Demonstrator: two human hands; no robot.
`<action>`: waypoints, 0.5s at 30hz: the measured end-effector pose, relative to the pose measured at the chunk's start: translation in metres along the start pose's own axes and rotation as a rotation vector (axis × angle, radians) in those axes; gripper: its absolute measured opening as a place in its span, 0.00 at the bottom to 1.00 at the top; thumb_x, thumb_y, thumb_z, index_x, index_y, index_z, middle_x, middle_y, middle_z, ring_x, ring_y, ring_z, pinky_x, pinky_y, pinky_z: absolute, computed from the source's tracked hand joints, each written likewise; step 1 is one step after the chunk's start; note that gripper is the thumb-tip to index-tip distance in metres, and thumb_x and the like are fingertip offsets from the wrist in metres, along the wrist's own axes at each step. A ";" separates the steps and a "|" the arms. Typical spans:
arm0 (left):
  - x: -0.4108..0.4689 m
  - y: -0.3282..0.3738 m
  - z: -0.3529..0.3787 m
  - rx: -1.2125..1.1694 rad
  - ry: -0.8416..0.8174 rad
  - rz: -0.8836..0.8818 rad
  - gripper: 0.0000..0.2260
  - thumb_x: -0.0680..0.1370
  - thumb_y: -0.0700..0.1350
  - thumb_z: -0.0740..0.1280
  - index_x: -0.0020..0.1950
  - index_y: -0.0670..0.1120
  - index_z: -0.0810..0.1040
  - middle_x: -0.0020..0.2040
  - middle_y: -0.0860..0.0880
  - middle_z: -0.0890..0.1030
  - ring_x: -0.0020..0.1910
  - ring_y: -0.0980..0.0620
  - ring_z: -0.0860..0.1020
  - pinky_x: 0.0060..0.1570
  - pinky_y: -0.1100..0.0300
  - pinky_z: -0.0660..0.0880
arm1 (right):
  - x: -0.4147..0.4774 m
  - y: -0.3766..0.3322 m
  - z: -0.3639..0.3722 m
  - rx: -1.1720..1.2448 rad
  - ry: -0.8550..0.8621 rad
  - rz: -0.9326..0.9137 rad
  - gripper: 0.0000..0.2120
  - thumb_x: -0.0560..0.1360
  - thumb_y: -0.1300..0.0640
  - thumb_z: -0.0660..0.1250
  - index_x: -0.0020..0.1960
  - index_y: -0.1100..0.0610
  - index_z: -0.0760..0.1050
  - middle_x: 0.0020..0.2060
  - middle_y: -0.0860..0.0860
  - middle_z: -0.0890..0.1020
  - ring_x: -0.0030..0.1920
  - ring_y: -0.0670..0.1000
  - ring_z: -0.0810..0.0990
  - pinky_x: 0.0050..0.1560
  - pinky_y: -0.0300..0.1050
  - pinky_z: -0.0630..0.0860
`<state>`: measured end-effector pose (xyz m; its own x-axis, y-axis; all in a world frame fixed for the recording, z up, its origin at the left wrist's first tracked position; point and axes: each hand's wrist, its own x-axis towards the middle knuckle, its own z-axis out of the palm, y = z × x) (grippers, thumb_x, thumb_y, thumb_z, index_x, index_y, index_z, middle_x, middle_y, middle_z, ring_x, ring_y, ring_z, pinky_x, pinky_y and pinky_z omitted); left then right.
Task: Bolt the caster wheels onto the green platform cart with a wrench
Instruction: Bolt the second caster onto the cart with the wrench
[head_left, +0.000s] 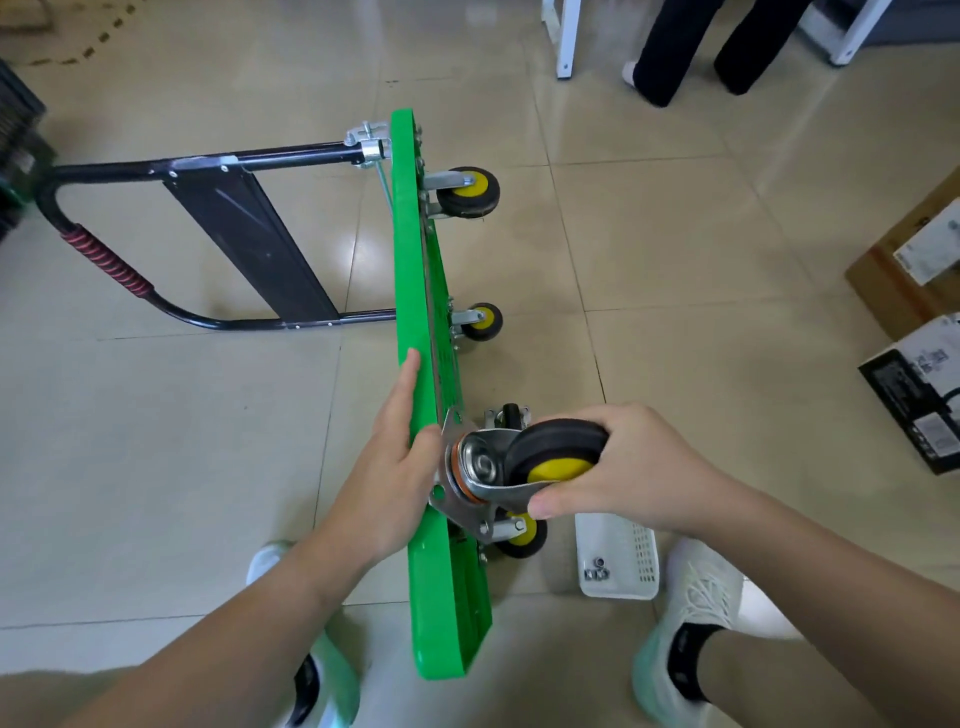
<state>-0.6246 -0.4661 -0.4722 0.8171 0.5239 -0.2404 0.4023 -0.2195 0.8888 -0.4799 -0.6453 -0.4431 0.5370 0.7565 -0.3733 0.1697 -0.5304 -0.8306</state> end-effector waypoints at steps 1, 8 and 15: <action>0.000 -0.001 0.000 -0.003 0.000 -0.005 0.31 0.86 0.45 0.57 0.83 0.65 0.45 0.80 0.62 0.61 0.77 0.61 0.65 0.74 0.63 0.61 | 0.002 0.000 0.002 -0.032 0.004 0.013 0.22 0.56 0.48 0.83 0.48 0.42 0.84 0.42 0.43 0.87 0.46 0.47 0.85 0.53 0.54 0.81; 0.002 -0.006 0.000 -0.004 -0.001 -0.001 0.33 0.84 0.52 0.63 0.79 0.74 0.46 0.80 0.60 0.64 0.76 0.59 0.68 0.78 0.52 0.63 | 0.013 -0.001 0.014 -0.135 -0.030 0.048 0.21 0.57 0.47 0.83 0.49 0.42 0.84 0.40 0.36 0.85 0.43 0.38 0.83 0.50 0.45 0.82; 0.005 -0.009 0.003 -0.130 -0.014 0.005 0.29 0.81 0.52 0.59 0.73 0.79 0.53 0.71 0.81 0.62 0.75 0.73 0.62 0.80 0.56 0.57 | 0.015 0.021 0.007 -0.153 0.023 0.015 0.21 0.58 0.51 0.83 0.50 0.43 0.83 0.39 0.39 0.84 0.40 0.40 0.83 0.46 0.43 0.81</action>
<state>-0.6223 -0.4641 -0.4823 0.8250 0.5114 -0.2407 0.3422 -0.1129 0.9328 -0.4741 -0.6420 -0.4689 0.5589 0.7401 -0.3740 0.2845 -0.5948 -0.7519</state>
